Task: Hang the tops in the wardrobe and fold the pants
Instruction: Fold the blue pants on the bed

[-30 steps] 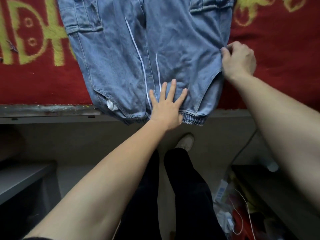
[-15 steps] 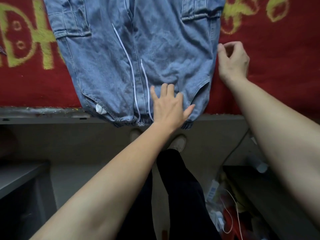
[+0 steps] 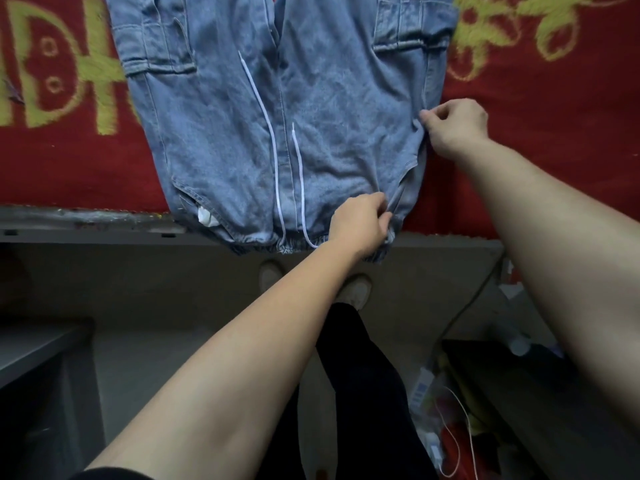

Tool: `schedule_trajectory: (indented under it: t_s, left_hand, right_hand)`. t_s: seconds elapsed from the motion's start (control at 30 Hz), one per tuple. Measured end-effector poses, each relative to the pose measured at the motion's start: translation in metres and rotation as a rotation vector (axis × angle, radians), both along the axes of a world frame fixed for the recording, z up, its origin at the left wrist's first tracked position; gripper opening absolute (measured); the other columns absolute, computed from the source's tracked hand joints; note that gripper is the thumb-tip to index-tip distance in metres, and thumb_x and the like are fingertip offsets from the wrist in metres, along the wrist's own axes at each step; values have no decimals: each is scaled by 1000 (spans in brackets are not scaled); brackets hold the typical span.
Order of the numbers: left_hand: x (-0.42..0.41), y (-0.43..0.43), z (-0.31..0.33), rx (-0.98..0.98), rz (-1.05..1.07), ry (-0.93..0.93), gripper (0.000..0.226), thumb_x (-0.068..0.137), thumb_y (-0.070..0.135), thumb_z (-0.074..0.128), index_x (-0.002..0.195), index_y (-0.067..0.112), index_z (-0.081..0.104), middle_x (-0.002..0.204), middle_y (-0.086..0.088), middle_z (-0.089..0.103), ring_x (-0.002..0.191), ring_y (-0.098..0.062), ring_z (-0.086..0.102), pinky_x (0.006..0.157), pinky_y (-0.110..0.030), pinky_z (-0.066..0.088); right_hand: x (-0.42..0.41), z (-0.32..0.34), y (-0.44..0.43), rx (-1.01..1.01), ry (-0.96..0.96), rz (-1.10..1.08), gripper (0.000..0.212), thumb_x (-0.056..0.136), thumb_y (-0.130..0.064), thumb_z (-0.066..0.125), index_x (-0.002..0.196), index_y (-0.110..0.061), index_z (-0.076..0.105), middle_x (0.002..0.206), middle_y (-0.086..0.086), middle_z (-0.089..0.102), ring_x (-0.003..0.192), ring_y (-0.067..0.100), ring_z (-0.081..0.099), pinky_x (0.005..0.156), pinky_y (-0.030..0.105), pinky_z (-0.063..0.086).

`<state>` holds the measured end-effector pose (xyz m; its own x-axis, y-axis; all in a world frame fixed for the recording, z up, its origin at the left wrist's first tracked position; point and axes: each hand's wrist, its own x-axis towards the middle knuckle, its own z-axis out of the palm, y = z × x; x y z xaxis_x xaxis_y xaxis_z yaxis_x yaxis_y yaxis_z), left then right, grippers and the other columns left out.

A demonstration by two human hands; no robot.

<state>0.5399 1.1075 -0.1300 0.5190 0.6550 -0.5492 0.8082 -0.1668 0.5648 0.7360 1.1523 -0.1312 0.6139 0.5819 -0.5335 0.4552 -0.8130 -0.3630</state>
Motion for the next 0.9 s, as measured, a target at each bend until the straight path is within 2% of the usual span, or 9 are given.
schedule_trajectory:
  t_s: [0.1,0.23,0.4,0.5,0.6,0.7,0.77,0.83,0.9]
  left_hand:
    - [-20,11,7,-194,169,-131,17,93,24,60,80,16,52,72,3,56,74,-19,54,69,-31,42]
    - [-52,41,33,-437,399,-326,14,93,13,62,82,12,54,74,-5,57,69,-17,52,73,-35,51]
    - [-132,81,68,-493,665,-459,7,94,11,62,88,12,60,78,-4,57,68,-11,53,63,-27,51]
    - [-198,98,69,-351,707,-353,3,93,12,64,90,11,66,80,-5,64,69,-10,60,69,-31,54]
    - [-256,102,55,-172,672,-162,6,88,17,71,82,15,70,78,-4,70,64,-5,60,68,-21,49]
    - [-293,95,30,-184,690,-22,9,87,21,71,79,20,68,78,-8,73,63,-12,60,69,-26,48]
    - [-307,92,10,-202,721,33,9,88,22,70,81,17,71,80,-9,74,74,-20,68,77,-32,54]
    - [-313,93,-4,-214,741,86,13,89,24,69,90,12,75,87,-9,74,88,-25,70,85,-38,54]
    - [-315,96,-12,-217,710,137,16,89,26,68,94,13,76,94,-7,74,96,-25,68,88,-33,52]
  right_hand:
    - [-22,12,11,110,21,-158,32,97,-39,52,112,-15,67,123,7,65,117,23,57,95,28,41]
    - [-66,39,40,358,120,-384,30,99,-33,52,112,-7,63,117,5,65,103,14,58,89,19,40]
    - [-151,85,95,599,-19,-79,28,100,-19,50,107,7,58,109,19,63,106,29,57,91,28,36]
    - [-218,94,127,623,10,177,26,100,-17,49,104,7,57,108,22,59,103,33,55,89,32,35]
    - [-285,81,146,542,69,475,28,102,-19,46,107,6,55,112,22,55,103,34,52,89,37,35]
    - [-336,54,155,416,113,671,27,103,-20,42,111,3,52,117,21,53,105,35,51,86,39,34]
    - [-353,30,158,329,141,719,24,102,-17,41,114,1,52,120,19,52,108,34,52,87,40,36]
    - [-358,12,156,179,161,831,26,100,-14,43,119,-2,57,129,18,52,119,33,52,98,38,38]
    - [-354,8,147,124,213,880,29,97,-10,48,121,-5,64,138,17,53,129,30,49,106,32,36]
